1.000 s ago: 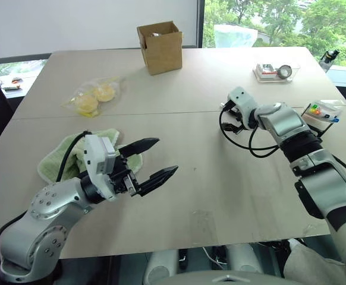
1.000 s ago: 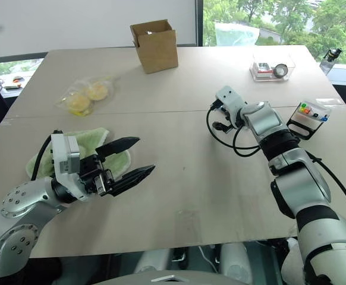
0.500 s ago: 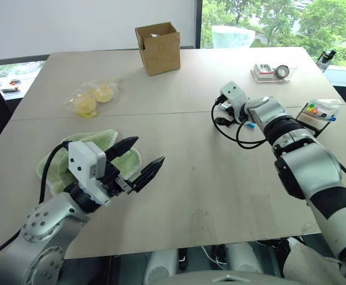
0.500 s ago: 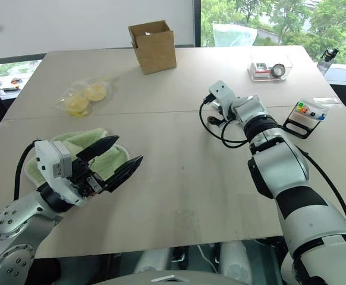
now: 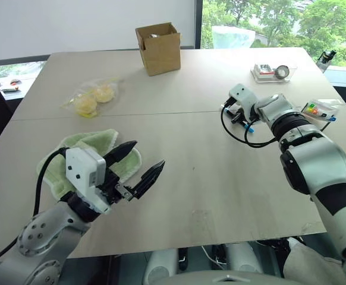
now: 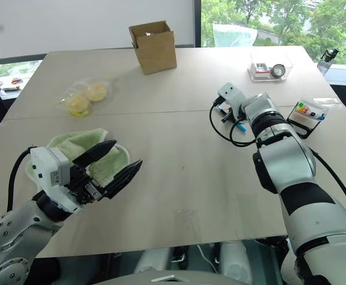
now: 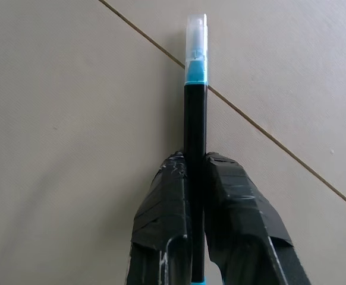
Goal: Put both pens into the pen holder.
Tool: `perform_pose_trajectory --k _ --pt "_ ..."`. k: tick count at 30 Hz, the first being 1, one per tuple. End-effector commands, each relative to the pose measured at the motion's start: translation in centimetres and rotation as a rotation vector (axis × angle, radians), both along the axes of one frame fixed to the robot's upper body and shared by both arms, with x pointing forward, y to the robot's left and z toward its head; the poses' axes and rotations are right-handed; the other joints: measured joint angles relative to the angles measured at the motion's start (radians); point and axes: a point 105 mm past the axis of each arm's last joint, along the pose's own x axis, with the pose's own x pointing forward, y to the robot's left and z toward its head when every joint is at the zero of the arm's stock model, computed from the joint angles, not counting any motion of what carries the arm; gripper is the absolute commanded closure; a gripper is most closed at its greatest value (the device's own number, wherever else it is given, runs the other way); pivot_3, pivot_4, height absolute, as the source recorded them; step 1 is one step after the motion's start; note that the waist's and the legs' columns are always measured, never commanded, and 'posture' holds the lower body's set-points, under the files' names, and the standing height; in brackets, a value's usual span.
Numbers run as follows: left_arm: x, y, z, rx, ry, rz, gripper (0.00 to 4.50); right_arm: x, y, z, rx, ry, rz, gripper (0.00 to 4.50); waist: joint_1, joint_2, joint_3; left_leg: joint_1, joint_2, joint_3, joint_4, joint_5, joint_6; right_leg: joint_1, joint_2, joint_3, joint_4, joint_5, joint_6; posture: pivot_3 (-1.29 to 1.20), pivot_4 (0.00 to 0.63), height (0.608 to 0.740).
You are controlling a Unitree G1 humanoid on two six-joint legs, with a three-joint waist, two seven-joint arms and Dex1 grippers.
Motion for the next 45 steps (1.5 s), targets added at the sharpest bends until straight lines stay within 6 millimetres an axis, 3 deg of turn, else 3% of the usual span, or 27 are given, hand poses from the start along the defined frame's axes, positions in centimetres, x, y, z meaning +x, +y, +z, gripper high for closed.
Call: perform_pose_trajectory --k 1,8,12,14,18,21,23,26,30,33,39,45 --pt "-0.7 -0.5 1.0 -0.005 -0.047 -0.009 0.0 -0.6 0.0 0.1 0.044 0.069 0.042 4.37 0.001 0.0 0.0 0.0 0.0 0.0 0.0 0.0 0.001 0.0 0.0 0.0 0.0 0.0 0.0 0.0 0.15 0.74" --pt "-0.3 -0.7 1.0 -0.005 -0.047 -0.027 0.0 -1.9 -0.6 1.0 0.115 0.173 0.127 4.37 0.002 0.0 0.0 0.0 0.0 0.0 0.0 0.001 0.002 0.0 0.0 0.0 0.0 0.0 0.0 0.0 0.15 0.74" --pt "0.1 -0.8 1.0 -0.008 -0.046 -0.045 0.0 -1.7 -1.7 2.7 0.231 0.1 0.166 4.37 0.005 0.0 0.0 0.0 0.0 0.0 0.0 0.001 0.002 0.0 0.0 0.0 0.0 0.0 0.0 0.0 0.15 0.74" --pt "0.3 -1.0 1.0 -0.008 -0.044 -0.062 0.0 -1.5 -1.3 5.2 0.473 -0.035 0.213 4.37 0.005 0.0 0.0 -0.001 0.0 0.0 0.0 0.001 0.002 0.0 0.0 0.0 -0.001 0.0 0.0 0.0 0.15 0.74" --pt "0.8 -1.1 0.9 -0.006 -0.044 -0.089 0.0 -2.4 -4.1 10.9 0.755 -0.415 0.208 4.37 0.005 0.0 0.0 -0.001 0.0 0.0 0.0 0.001 0.003 0.0 0.0 0.0 0.0 0.0 0.0 0.0 0.15 0.74" --pt "1.6 -1.1 1.2 -0.009 -0.062 -0.111 0.0 -4.9 -8.1 14.2 0.781 -0.775 0.051 4.37 0.019 0.001 0.0 -0.001 0.0 -0.001 -0.001 0.002 0.003 0.0 0.0 -0.001 0.0 0.0 0.0 0.0 0.15 0.74" --pt "2.4 -1.4 1.7 -0.016 -0.089 -0.139 0.0 -7.2 -10.3 15.3 0.744 -0.981 -0.069 4.37 0.031 0.001 0.0 -0.001 0.0 -0.001 -0.001 0.001 0.003 0.0 -0.001 -0.002 0.0 0.0 0.0 0.0 0.15 0.74" --pt "3.1 -2.8 2.7 -0.05 -0.124 -0.223 0.0 -9.3 -12.0 15.6 0.645 -1.175 -0.22 4.37 0.03 0.001 0.0 -0.001 0.0 -0.001 0.0 0.001 0.001 0.0 0.0 -0.002 0.0 0.0 0.001 0.0 0.15 0.74" --pt "3.5 -5.0 3.3 -0.077 -0.12 -0.374 0.0 -10.5 -13.2 15.5 0.542 -1.337 -0.361 4.37 0.023 0.001 0.0 0.002 0.0 0.001 0.0 0.0 -0.001 0.001 0.0 0.001 0.0 0.001 0.003 0.0 0.15 0.74" --pt "4.1 -6.3 3.9 -0.082 -0.131 -0.463 0.0 -10.4 -13.6 15.0 0.487 -1.395 -0.42 4.37 0.023 0.0 0.0 0.003 0.0 0.002 0.0 0.002 0.003 0.002 0.001 0.002 0.001 0.0 0.003 0.0 0.15 0.74" --pt "5.4 -9.0 5.3 -0.098 -0.188 -0.554 0.0 -9.1 -15.3 12.1 0.423 -1.4 -0.527 4.37 0.023 0.0 0.0 0.006 0.0 0.003 0.001 0.002 0.003 0.005 0.002 0.004 0.0 0.001 0.003 0.0 0.15 0.74" --pt "5.1 -9.4 4.7 -0.117 -0.179 -0.54 0.0 -9.0 -17.3 10.4 0.358 -1.437 -0.634 4.37 0.015 0.0 0.0 0.007 0.0 0.004 0.0 0.002 0.003 0.005 0.002 0.007 0.0 0.001 0.003 0.0 0.15 0.74"
